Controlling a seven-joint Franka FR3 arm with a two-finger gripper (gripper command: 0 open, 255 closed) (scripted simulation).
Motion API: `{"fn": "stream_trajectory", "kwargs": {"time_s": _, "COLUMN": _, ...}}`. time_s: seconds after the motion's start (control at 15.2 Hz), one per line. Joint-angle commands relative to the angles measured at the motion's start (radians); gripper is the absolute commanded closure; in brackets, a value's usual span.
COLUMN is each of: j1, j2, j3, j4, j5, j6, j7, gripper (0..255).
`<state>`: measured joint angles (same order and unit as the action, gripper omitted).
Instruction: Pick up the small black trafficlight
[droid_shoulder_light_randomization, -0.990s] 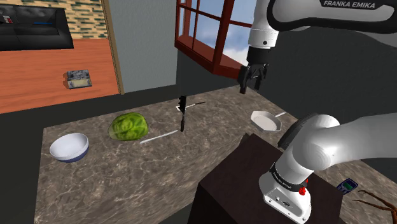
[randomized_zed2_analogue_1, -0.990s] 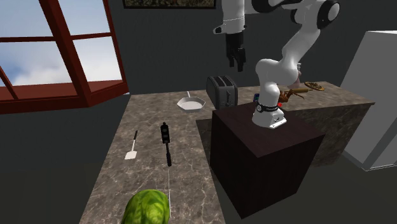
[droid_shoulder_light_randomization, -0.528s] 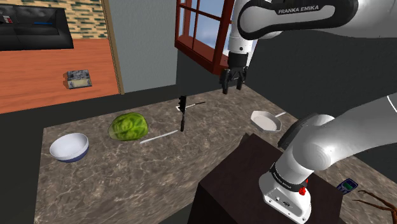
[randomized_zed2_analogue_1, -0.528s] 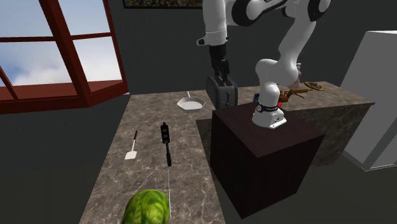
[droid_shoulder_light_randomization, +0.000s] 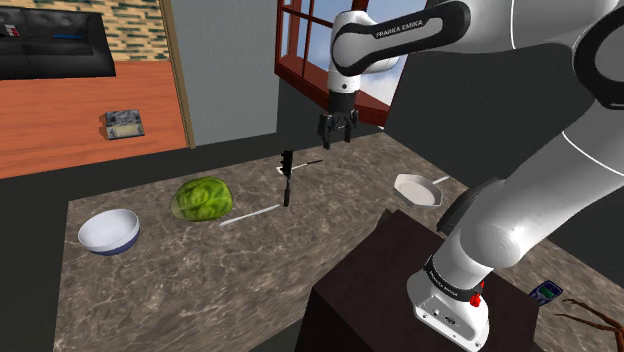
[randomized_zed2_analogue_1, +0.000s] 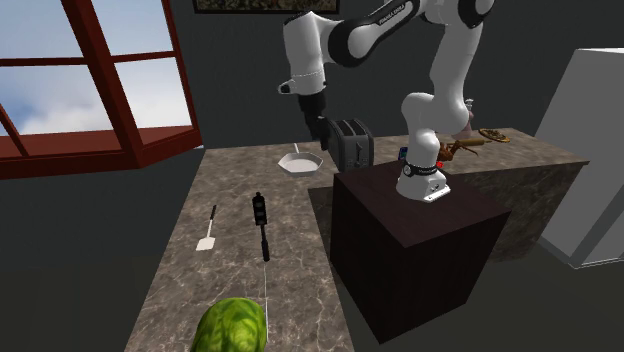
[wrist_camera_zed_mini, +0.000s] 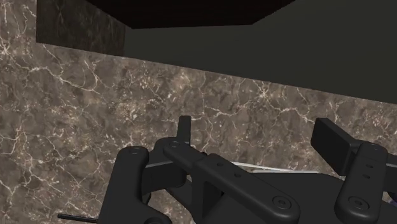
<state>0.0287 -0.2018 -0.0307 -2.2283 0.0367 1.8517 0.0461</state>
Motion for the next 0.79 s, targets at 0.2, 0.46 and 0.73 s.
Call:
{"fn": "stream_trajectory", "kwargs": {"time_s": 0.2, "j1": 0.002, "j2": 0.203, "j3": -0.003, "j4": 0.133, "j5": 0.003, "j6": 0.063, "j7": -0.035, "gripper": 0}}
{"fn": "stream_trajectory", "kwargs": {"time_s": 0.46, "j1": 0.002, "j2": 0.364, "j3": -0.001, "j4": 0.269, "j5": 0.006, "j6": 0.084, "j7": -0.057, "gripper": 0}}
{"fn": "stream_trajectory", "kwargs": {"time_s": 0.73, "j1": 0.002, "j2": 0.528, "j3": 0.004, "j4": 0.428, "j5": 0.007, "j6": 0.084, "j7": -0.076, "gripper": 0}}
